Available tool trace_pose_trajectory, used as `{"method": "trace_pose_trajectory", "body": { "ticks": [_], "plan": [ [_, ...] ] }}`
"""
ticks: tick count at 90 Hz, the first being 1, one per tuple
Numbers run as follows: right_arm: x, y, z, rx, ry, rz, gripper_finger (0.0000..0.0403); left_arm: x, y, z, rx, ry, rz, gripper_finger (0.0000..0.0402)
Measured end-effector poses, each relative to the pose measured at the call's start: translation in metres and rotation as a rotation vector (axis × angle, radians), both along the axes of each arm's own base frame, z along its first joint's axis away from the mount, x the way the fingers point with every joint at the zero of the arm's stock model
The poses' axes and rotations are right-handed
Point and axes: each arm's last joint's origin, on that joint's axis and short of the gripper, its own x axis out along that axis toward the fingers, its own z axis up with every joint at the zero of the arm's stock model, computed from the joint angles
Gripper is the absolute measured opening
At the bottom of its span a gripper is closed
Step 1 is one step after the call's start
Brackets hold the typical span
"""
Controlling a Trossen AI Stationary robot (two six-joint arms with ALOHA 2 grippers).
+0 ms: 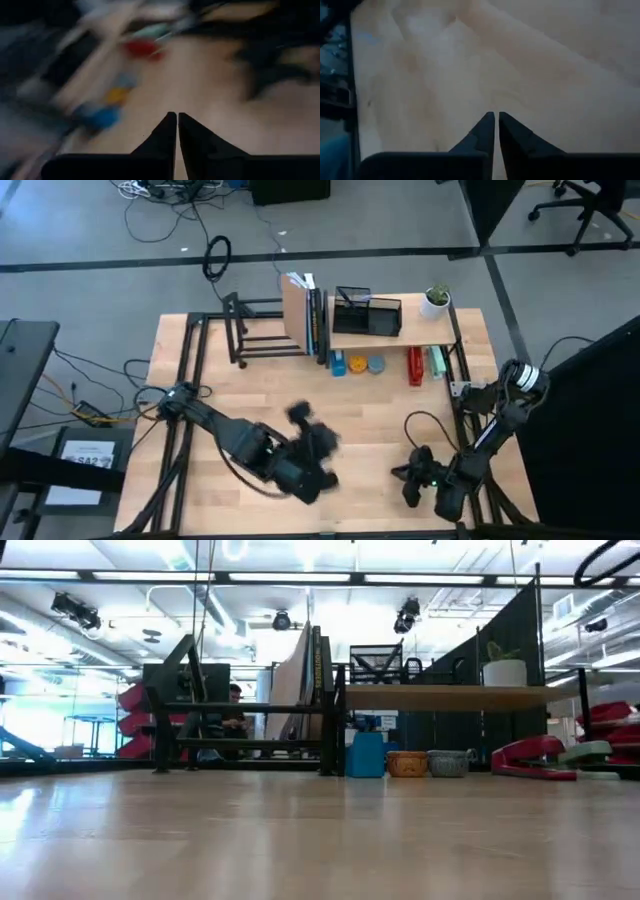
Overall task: Stock shelves
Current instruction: Remove the light blue book from the book shelf
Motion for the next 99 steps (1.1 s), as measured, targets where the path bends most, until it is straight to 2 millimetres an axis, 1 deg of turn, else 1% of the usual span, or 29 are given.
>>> {"method": "trace_pose_trajectory", "body": {
  "ticks": [3,6,8,12,16,18,25,29,35,39,46,56,70,81,90,99],
  "plan": [
    [0.0,0.0,0.001,-0.003,-0.002,0.0,0.0,-0.006,0.008,-0.004,0.0,0.034,0.078,0.0011],
    [-0.001,-0.001,0.001,-0.008,0.0,0.0,0.0,-0.001,0.013,-0.009,-0.027,0.012,0.131,0.0017],
    [-0.001,-0.001,0.001,-0.008,0.002,0.001,0.0,0.002,0.016,-0.012,-0.035,0.004,0.136,0.0022],
    [0.0,-0.001,0.001,-0.008,0.002,0.0,0.0,0.0,0.022,-0.016,-0.047,0.035,0.122,0.0033],
    [0.001,-0.001,0.001,-0.007,0.002,-0.005,0.0,0.009,0.031,-0.022,-0.073,0.03,0.139,0.0048],
    [0.001,-0.002,0.001,-0.008,0.002,-0.006,0.0,0.009,0.037,-0.023,-0.079,0.037,0.154,0.0055],
    [0.001,-0.002,0.001,-0.007,0.002,-0.008,0.0,0.001,0.066,-0.03,-0.046,0.138,0.269,0.0085],
    [0.002,-0.002,0.001,-0.007,0.003,-0.009,0.0,0.002,0.08,-0.031,-0.066,0.113,0.319,0.0103],
    [0.002,-0.002,0.001,-0.011,0.006,-0.004,0.0,0.0,0.102,-0.037,-0.091,0.15,0.359,0.0128],
    [0.002,-0.002,0.001,-0.012,0.008,-0.003,0.0,0.002,0.116,-0.038,-0.12,0.131,0.389,0.0143],
    [0.001,-0.002,0.001,-0.015,0.009,-0.001,0.0,-0.003,0.141,-0.041,-0.108,0.163,0.459,0.0165],
    [0.001,-0.002,0.001,-0.014,0.009,-0.001,0.0,-0.005,0.173,-0.039,-0.087,0.109,0.555,0.0188],
    [0.001,-0.002,0.001,-0.013,0.01,-0.001,0.0,0.003,0.208,-0.046,-0.09,0.076,0.623,0.0207],
    [0.001,-0.002,0.001,-0.009,0.012,-0.002,0.0,0.01,0.233,-0.046,-0.148,0.023,0.627,0.0209],
    [0.001,-0.002,0.001,-0.008,0.015,0.0,0.0,0.014,0.245,-0.04,-0.188,-0.035,0.597,0.0209],
    [0.001,-0.002,0.0,-0.007,0.021,0.003,0.0,0.015,0.254,-0.036,-0.205,-0.091,0.607,0.0209]
  ]
}}
